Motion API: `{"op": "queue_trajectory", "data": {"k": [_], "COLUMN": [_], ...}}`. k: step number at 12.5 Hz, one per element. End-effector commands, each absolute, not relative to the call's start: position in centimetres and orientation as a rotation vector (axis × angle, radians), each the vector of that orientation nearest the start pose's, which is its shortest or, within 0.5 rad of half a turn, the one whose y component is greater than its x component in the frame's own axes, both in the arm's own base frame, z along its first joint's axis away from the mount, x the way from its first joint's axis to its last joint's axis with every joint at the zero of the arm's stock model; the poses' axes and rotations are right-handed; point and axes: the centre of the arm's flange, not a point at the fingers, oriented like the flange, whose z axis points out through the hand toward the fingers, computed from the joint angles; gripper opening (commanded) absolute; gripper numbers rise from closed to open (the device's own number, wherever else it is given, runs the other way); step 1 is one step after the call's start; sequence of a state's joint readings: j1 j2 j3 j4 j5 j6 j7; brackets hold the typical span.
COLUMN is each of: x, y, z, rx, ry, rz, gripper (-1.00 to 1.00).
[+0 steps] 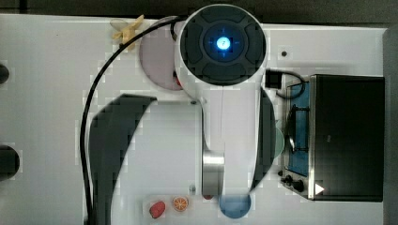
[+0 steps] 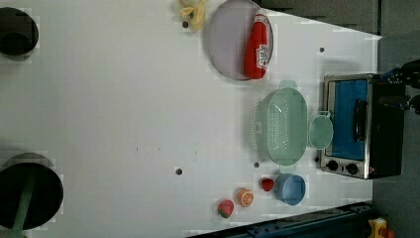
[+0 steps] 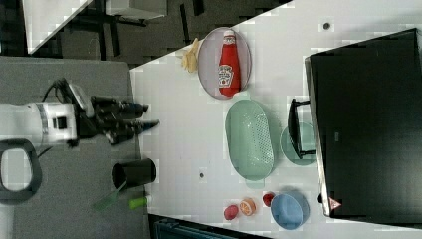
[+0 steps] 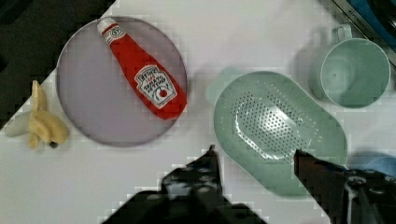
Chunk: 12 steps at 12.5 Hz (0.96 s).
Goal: Drag strainer right to left.
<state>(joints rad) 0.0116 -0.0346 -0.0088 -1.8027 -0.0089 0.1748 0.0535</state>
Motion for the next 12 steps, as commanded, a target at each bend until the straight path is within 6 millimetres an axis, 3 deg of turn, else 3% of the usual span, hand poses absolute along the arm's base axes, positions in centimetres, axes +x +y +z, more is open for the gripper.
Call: {"op": "queue_trajectory", "data": {"k": [1,3,6,8,12], "x": [36.6,36.8,38.7,41.0,45.2], "y": [-2.0,-2.0,-2.0,-2.0,-2.1], "z": [64.5,64.3,61.1,57.1,46.9], "rx": [-2.775,-2.778,-2.794,-2.795,-2.8], "ry": [1.503,1.503,1.509,1.521,1.525], "rz": [-0.004,0.0,0.055,0.074,0.091], "gripper": [0.59,0.99,1.0,1.0,1.0]}}
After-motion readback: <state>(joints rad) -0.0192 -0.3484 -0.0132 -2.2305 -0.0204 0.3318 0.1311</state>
